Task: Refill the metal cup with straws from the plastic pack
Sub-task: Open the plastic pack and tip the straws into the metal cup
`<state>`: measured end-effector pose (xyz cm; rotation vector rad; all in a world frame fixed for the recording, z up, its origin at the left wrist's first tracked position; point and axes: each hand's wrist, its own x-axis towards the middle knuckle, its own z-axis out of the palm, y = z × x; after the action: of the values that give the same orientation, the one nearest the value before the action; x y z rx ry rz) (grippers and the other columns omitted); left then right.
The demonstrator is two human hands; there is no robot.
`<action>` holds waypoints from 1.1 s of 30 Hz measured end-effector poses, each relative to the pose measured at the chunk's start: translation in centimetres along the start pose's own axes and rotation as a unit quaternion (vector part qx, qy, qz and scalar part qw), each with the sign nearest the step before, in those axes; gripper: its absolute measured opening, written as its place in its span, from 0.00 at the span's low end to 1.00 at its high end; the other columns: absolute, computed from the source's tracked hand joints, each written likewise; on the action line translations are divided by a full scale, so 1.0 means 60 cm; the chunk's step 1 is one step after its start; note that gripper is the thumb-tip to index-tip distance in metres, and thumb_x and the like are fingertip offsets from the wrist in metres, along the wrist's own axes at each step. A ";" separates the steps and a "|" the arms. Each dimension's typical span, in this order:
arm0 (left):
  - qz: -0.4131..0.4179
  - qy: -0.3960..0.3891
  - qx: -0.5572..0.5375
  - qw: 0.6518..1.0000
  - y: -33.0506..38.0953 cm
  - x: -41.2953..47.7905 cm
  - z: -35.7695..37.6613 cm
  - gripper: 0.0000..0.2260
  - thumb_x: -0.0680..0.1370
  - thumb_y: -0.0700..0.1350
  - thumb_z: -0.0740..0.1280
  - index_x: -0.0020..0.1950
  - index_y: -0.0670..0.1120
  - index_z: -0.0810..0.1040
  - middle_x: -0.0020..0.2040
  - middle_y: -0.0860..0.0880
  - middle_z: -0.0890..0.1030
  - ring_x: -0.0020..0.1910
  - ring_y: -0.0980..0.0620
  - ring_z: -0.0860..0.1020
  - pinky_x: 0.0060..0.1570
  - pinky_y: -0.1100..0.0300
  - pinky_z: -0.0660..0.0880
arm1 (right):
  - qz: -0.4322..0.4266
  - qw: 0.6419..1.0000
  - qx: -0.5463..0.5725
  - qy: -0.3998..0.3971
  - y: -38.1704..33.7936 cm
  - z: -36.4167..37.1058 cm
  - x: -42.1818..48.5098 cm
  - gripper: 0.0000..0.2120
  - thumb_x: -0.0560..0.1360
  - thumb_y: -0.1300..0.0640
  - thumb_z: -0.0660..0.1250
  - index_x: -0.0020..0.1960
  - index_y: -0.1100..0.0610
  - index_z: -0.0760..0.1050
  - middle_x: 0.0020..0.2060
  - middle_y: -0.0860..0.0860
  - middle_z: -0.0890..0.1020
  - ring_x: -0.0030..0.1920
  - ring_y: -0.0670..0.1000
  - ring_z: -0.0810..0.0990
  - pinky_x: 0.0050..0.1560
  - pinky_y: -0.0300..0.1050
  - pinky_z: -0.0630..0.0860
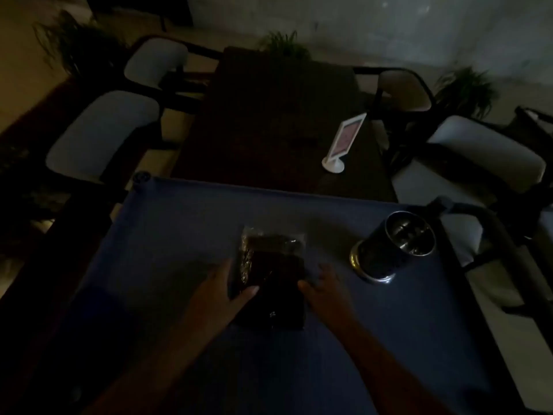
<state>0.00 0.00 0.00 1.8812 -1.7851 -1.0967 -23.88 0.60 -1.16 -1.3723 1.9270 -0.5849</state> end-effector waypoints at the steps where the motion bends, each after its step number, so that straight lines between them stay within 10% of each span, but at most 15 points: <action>1: -0.008 0.014 -0.027 0.999 -0.004 0.011 0.002 0.43 0.68 0.71 0.65 0.77 0.54 0.56 0.76 0.47 0.66 0.72 0.46 0.68 0.66 0.49 0.69 | 0.011 0.999 0.040 -0.001 0.001 0.006 0.010 0.28 0.73 0.52 0.72 0.68 0.57 0.66 0.62 0.57 0.78 0.58 0.55 0.80 0.56 0.49 0.77; 8: -0.092 0.018 -0.187 0.978 0.008 0.045 0.020 0.38 0.68 0.62 0.73 0.73 0.54 0.62 0.67 0.48 0.75 0.57 0.52 0.77 0.48 0.59 0.76 | 0.135 0.965 0.226 0.002 -0.017 0.013 0.030 0.21 0.75 0.60 0.70 0.64 0.54 0.66 0.59 0.59 0.78 0.54 0.58 0.81 0.55 0.64 0.78; 19: -0.204 0.001 -0.329 0.922 0.053 0.062 0.047 0.14 0.71 0.44 0.75 0.54 0.45 0.78 0.51 0.40 0.83 0.47 0.41 0.83 0.52 0.41 0.80 | 0.219 0.898 0.375 -0.073 -0.030 -0.006 0.035 0.12 0.75 0.63 0.69 0.56 0.56 0.72 0.46 0.54 0.80 0.43 0.54 0.80 0.39 0.48 0.78; 33: -0.164 -0.026 -0.416 0.894 0.086 0.028 0.048 0.15 0.72 0.36 0.73 0.53 0.52 0.78 0.53 0.46 0.83 0.53 0.46 0.81 0.56 0.45 0.76 | 0.172 0.899 0.385 -0.120 -0.030 -0.037 0.015 0.11 0.75 0.61 0.69 0.57 0.63 0.78 0.52 0.61 0.84 0.48 0.56 0.84 0.43 0.46 0.79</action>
<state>-5.81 -1.67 1.21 1.5995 -0.7686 -1.6864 -24.60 -0.90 1.34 -0.5498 1.4366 -0.8334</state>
